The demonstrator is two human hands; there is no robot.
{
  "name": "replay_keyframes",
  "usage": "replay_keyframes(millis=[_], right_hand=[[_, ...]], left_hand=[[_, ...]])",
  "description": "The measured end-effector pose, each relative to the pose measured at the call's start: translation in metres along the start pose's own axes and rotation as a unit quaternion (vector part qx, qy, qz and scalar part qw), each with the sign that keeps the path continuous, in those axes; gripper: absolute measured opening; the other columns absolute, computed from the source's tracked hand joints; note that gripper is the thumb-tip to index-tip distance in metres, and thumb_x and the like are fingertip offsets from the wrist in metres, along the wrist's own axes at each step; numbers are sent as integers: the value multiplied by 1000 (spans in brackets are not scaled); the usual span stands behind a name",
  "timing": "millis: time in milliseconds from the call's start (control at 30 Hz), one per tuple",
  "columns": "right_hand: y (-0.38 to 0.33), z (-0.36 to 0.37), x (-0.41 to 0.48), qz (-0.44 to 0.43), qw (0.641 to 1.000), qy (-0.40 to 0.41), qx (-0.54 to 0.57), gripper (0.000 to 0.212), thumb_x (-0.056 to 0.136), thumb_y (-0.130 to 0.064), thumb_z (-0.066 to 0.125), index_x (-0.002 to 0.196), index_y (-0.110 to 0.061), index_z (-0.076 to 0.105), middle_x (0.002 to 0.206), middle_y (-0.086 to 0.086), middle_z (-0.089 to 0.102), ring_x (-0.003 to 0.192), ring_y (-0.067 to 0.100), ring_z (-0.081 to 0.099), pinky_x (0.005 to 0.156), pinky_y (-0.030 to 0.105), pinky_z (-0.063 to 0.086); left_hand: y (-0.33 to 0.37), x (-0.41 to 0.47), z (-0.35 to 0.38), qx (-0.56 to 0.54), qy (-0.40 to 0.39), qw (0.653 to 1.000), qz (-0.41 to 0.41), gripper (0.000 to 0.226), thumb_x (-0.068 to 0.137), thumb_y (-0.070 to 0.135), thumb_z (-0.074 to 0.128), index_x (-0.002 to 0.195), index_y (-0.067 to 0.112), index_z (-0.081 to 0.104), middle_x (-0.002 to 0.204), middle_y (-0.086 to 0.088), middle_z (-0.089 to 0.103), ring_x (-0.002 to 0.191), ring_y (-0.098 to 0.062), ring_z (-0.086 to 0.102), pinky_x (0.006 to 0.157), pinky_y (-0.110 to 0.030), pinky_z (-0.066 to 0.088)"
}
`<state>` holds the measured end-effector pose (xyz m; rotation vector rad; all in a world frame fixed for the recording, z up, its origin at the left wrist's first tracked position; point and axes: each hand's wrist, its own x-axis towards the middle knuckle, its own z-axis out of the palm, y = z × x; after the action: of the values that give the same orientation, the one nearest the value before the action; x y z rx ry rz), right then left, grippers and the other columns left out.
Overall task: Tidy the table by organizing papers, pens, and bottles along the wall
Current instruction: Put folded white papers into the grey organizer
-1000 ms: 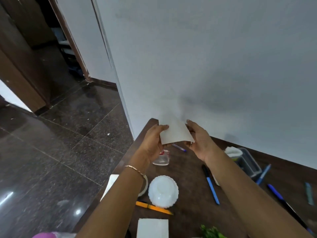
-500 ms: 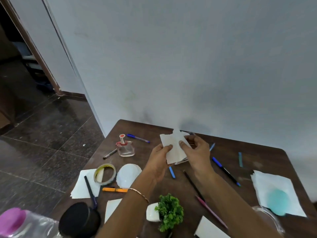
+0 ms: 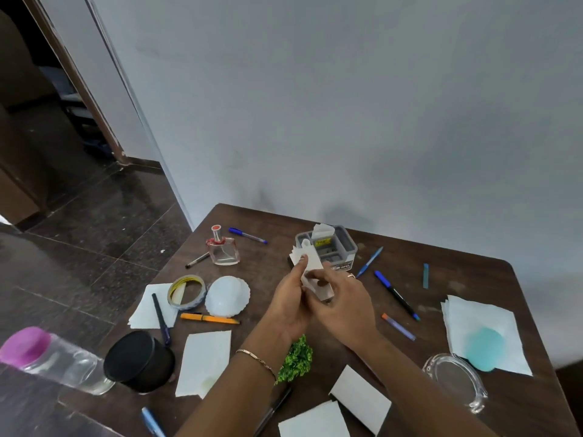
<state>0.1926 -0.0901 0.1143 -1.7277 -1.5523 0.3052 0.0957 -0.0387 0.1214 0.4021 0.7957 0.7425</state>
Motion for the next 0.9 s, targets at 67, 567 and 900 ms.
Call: replay_keyframes(millis=[67,567,900], right_hand=[[5,2,1,-22,1000,-15,9,30,80,-42,62,106,-32,70,98,-15,71,93,1,62,85,27,52],[51,10,64,268,903,-143,303,13,89,-16,67,100,-20,62,103,-3,70,94,7,66,69,12,52],[103,12,110,154,975,-160,-5,27,88,-20,67,115,-16,63,109,-6,65,101,12,61,85,26,49]], left_hand=[[0,8,-6,0,12,1000,3,45,98,35,47,126,2,59,126,-18,63,117,-30,61,99,-43,48],[24,84,-18,51,4,999,-12,49,88,26,58,132,5,52,128,-20,60,122,-35,55,102,-49,45],[64,121,-15,469,18,882,32,26,91,11,62,115,-1,61,90,-4,68,73,-9,66,61,-18,58]])
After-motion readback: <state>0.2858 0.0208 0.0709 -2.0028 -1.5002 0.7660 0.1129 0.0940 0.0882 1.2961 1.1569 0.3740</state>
